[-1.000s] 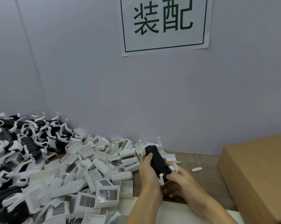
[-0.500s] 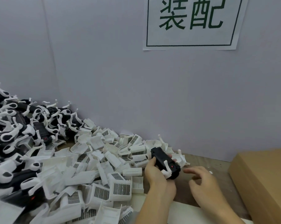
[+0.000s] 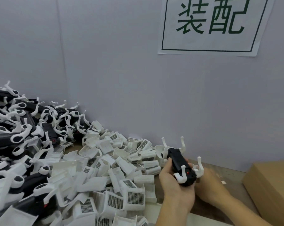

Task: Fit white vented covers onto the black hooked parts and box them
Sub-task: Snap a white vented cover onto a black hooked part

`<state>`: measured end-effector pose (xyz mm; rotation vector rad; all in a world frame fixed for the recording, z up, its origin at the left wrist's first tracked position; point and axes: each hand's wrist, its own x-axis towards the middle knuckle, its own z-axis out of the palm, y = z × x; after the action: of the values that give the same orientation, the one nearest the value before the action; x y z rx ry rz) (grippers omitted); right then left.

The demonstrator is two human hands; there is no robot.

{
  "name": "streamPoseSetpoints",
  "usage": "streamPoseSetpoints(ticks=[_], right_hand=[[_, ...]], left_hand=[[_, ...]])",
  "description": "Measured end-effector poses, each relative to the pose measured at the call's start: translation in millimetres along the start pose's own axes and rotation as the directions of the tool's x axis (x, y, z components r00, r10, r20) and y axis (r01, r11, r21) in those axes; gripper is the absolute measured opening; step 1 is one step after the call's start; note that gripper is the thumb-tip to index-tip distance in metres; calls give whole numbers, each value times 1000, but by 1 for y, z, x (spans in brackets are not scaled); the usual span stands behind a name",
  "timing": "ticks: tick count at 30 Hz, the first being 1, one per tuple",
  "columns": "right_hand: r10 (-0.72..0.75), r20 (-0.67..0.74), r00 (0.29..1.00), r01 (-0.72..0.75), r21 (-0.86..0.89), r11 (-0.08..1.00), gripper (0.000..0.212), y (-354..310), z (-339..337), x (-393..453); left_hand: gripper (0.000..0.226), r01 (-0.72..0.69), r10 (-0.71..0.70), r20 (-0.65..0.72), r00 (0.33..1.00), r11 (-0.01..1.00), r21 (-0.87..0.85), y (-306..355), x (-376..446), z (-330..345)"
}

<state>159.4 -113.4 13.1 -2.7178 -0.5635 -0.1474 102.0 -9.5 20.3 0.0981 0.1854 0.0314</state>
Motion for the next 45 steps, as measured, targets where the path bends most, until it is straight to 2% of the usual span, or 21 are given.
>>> streamPoseSetpoints(ticks=[3, 6, 9, 14, 16, 20, 24, 27, 29, 31, 32, 35, 39, 42, 45], right_hand=[[54, -151, 987, -36, 123, 992, 22, 6, 4, -3], [191, -268, 944, -86, 359, 929, 23, 14, 1, -15], [305, -264, 915, -140, 501, 854, 45, 23, -3, -33], [423, -116, 899, -193, 762, 618, 38, 33, -9, -48], [419, -113, 901, -186, 773, 607, 37, 35, -9, -49], [406, -177, 897, -162, 722, 673, 55, 37, -7, -46], [395, -224, 891, -77, 783, 617, 61, 36, -10, -43], [433, -218, 874, -61, 837, 544, 44, 42, -7, -39], [458, -147, 877, -76, 898, 434, 29, 46, -8, -37], [445, -95, 890, -74, 935, 347, 23, 46, -9, -36], [433, -95, 896, -71, 933, 352, 25, 45, -9, -36], [433, -157, 888, -96, 856, 507, 29, 43, -6, -37], [366, -243, 898, -2, 831, 557, 11, 39, -5, -40], [233, -290, 928, 101, 799, 593, 9, 27, -6, -42], [145, -330, 933, 150, 721, 677, 8, 16, -2, -41]], left_hand=[[28, -30, 31, -49, 998, 999, 20, 2, 5, 0], [30, -52, 56, -61, 997, 996, 66, 3, 6, 0], [33, -33, 36, -14, 999, 984, 175, 0, 5, 3], [18, -113, 127, -2, 992, 888, 445, -5, 7, 1], [16, -141, 183, -31, 983, 844, 517, -8, 8, -2], [22, -205, 251, 7, 968, 773, 600, -11, 13, -7], [25, -230, 281, 40, 959, 688, 688, -12, 15, -10], [27, -260, 314, 70, 947, 621, 739, -14, 16, -11], [28, -280, 355, 95, 930, 518, 808, -15, 16, -11], [30, -303, 397, 138, 907, 392, 869, -15, 15, -11], [29, -318, 406, 168, 898, 339, 885, -16, 14, -11], [28, -337, 396, 216, 892, 266, 903, -21, 13, -11], [30, -311, 354, 176, 918, 370, 876, -23, 13, -9], [33, -313, 319, 193, 928, 388, 867, -25, 11, -8], [29, -381, 282, 293, 913, 338, 861, -32, 9, -7]])
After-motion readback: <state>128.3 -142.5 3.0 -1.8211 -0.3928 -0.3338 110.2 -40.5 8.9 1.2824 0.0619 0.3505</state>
